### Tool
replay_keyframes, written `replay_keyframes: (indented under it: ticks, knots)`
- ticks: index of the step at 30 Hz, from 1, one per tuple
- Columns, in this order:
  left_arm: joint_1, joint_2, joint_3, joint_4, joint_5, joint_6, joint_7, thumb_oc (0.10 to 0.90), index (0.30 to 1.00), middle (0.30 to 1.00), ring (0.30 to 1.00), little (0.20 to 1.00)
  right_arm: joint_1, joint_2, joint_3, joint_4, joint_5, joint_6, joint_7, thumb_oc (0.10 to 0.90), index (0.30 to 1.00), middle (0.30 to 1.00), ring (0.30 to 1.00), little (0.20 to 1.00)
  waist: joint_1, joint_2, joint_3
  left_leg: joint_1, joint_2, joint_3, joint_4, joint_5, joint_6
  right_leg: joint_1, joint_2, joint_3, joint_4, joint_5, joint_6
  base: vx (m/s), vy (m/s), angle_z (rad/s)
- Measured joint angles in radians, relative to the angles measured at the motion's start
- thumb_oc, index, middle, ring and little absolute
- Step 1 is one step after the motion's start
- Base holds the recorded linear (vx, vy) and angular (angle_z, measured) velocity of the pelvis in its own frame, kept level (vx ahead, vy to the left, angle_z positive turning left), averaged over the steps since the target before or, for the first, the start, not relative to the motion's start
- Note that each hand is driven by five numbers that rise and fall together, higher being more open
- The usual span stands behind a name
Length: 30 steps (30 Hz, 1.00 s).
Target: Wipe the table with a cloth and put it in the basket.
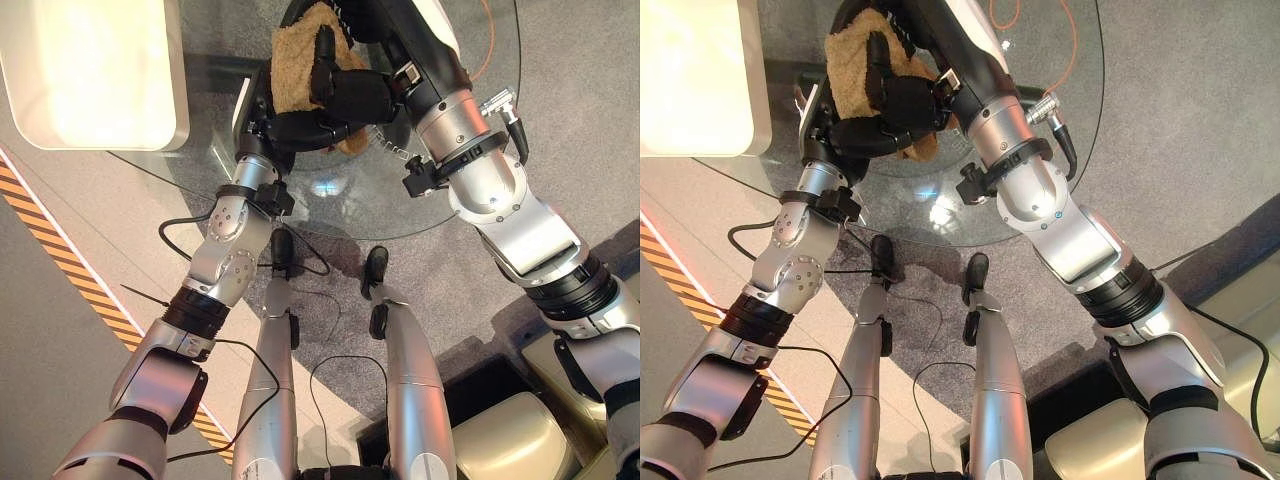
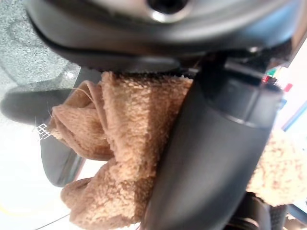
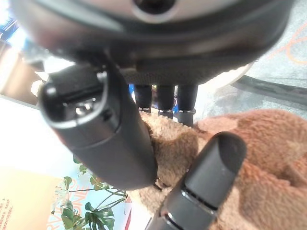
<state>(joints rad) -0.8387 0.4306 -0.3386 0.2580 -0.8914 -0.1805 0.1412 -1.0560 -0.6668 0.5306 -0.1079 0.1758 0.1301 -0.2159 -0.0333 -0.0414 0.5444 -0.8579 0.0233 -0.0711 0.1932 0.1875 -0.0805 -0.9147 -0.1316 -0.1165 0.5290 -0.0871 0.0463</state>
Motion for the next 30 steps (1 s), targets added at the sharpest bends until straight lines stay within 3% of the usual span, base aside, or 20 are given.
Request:
replay_keyframes:
  ticks: [30]
  knots:
    - [-0.001,0.003,-0.002,0.017,-0.001,0.0,-0.003,0.1,0.3,0.3,0.3,0.2,-0.001,0.0,0.0,0.023,0.027,-0.001,-0.004,0.8,0.9,0.9,0.9,0.9,0.0,-0.005,0.0,0.0,0.0,-0.005,0.004,0.0,0.0,0.004,0.0,-0.005,0.003,0.0,0.0,0.0,0.0,0.0]
